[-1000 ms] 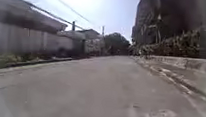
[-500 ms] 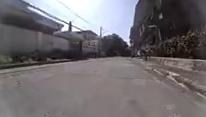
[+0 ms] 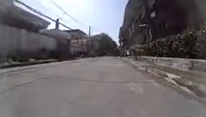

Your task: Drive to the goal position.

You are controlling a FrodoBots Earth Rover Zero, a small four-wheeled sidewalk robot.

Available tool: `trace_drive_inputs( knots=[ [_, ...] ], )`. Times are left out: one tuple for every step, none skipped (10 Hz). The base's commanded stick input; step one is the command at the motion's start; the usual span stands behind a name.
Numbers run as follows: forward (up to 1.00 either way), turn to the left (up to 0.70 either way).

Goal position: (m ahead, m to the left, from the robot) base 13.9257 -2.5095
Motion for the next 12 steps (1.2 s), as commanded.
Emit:
trace_drive_inputs(
  knots=[
    [1.0, -0.21],
    [1.0, -0.31],
    [1.0, -0.31],
    [1.0, -0.05],
    [1.0, 0.09],
    [1.0, 0.09],
    [1.0, 0.09],
    [1.0, 0.09],
    [1.0, -0.3],
    [1.0, -0.31],
    [1.0, -0.31],
    [1.0, -0.31]
  ],
)
